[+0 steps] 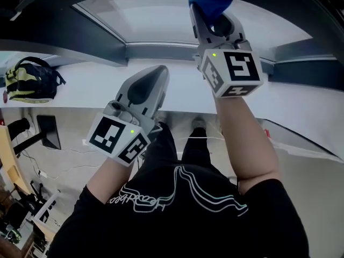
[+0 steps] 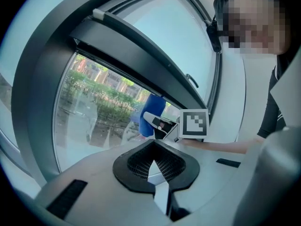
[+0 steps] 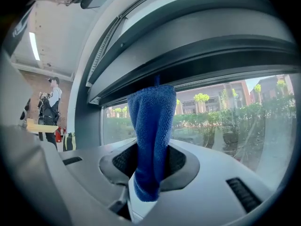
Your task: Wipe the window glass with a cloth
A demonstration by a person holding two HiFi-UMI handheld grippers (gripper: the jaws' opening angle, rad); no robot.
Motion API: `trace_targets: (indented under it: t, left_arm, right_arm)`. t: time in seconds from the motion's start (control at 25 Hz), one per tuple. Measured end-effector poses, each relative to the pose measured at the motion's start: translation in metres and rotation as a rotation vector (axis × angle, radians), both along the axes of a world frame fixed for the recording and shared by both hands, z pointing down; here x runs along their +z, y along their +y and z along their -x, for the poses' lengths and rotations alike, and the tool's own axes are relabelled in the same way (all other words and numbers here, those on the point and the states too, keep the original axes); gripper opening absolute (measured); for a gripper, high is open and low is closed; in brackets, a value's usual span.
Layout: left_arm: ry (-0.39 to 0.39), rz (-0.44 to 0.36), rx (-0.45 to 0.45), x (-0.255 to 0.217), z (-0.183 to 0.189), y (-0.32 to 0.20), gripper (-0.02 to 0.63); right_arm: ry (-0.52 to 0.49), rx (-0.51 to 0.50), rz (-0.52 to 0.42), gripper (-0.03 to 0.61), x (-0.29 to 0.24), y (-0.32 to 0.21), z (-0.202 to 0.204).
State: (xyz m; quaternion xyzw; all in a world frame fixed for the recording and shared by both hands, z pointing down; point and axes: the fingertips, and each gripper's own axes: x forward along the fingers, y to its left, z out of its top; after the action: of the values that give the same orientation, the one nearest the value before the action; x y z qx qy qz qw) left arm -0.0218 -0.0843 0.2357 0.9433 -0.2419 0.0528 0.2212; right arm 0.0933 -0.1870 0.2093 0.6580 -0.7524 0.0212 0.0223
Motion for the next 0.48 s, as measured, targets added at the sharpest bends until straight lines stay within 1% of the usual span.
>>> trace_targets:
  t: [0.16, 0.48]
  left_arm:
    - [-0.005, 0.008, 0.011, 0.008, -0.024, 0.012, 0.003]
    - [-0.008, 0.039, 0.016, 0.024, -0.069, 0.036, 0.003]
  right_arm:
    - [0.025, 0.018, 0.011, 0.094, 0.008, 0.009, -0.031]
    - [0.038, 0.045, 0.013, 0.094, 0.011, 0.033, -0.085]
